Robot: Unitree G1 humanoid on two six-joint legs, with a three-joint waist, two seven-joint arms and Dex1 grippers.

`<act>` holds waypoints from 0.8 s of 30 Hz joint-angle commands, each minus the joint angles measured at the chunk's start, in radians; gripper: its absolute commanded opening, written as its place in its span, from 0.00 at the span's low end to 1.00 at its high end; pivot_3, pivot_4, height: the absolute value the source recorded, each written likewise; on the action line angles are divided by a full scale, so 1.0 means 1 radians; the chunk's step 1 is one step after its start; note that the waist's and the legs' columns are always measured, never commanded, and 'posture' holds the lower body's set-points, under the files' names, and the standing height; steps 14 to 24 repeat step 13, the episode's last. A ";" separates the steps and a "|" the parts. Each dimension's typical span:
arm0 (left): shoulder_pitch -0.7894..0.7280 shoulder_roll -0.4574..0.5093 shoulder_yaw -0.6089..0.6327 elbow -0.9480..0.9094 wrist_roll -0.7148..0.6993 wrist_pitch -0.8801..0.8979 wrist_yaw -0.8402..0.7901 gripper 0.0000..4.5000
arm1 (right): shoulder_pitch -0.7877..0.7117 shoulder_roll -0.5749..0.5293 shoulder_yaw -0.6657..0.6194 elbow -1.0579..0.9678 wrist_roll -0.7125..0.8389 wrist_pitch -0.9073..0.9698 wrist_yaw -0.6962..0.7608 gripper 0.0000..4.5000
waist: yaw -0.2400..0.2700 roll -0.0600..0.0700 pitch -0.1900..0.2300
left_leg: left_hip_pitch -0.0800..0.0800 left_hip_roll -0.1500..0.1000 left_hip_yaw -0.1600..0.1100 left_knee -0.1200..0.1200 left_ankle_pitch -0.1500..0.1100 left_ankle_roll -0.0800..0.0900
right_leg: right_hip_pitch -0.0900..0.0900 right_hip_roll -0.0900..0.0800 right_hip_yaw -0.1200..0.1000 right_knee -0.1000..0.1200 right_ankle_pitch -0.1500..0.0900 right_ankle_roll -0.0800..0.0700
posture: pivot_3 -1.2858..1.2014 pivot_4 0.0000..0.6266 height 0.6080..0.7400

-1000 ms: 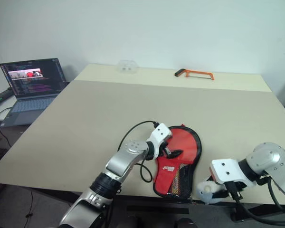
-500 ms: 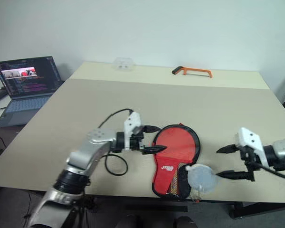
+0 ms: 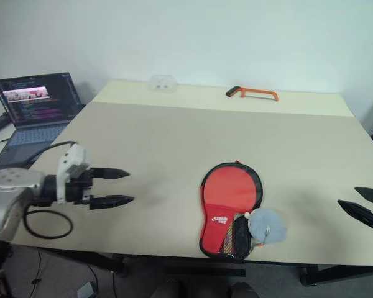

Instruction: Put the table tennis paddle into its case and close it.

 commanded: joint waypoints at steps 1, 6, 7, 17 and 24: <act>0.049 0.069 0.082 0.060 0.015 -0.031 -0.016 1.00 | 0.127 -0.030 -0.058 -0.015 -0.057 -0.042 0.060 1.00 | 0.000 0.000 0.000 | 0.000 0.000 0.000 0.000 0.000 0.000 | 0.000 0.000 0.000 0.000 -0.001 -0.001 | 0.52 0.24 1.00; 0.119 0.125 0.130 0.097 0.036 -0.072 -0.011 1.00 | 0.196 -0.083 -0.053 0.080 -0.130 -0.125 0.120 1.00 | -0.002 0.000 0.000 | 0.000 0.001 0.002 -0.002 -0.001 0.001 | -0.002 -0.001 0.000 0.000 -0.002 -0.003 | 0.52 0.24 1.00; 0.125 0.128 0.142 0.098 0.034 -0.070 -0.002 1.00 | 0.185 -0.091 -0.050 0.097 -0.133 -0.130 0.120 1.00 | -0.003 0.000 0.000 | 0.000 0.001 0.003 -0.002 -0.001 0.002 | -0.002 -0.002 0.000 0.000 -0.002 -0.003 | 0.52 0.24 1.00; 0.172 0.154 0.196 0.091 0.034 -0.047 0.020 1.00 | 0.129 -0.124 -0.008 0.150 -0.145 -0.139 0.128 1.00 | -0.004 0.000 0.000 | -0.001 0.000 0.003 -0.003 -0.001 0.002 | -0.005 -0.005 0.000 0.000 -0.002 -0.004 | 0.52 0.24 1.00; 0.172 0.154 0.196 0.091 0.034 -0.047 0.020 1.00 | 0.129 -0.124 -0.008 0.150 -0.145 -0.139 0.128 1.00 | -0.004 0.000 0.000 | -0.001 0.000 0.003 -0.003 -0.001 0.002 | -0.005 -0.005 0.000 0.000 -0.002 -0.004 | 0.52 0.24 1.00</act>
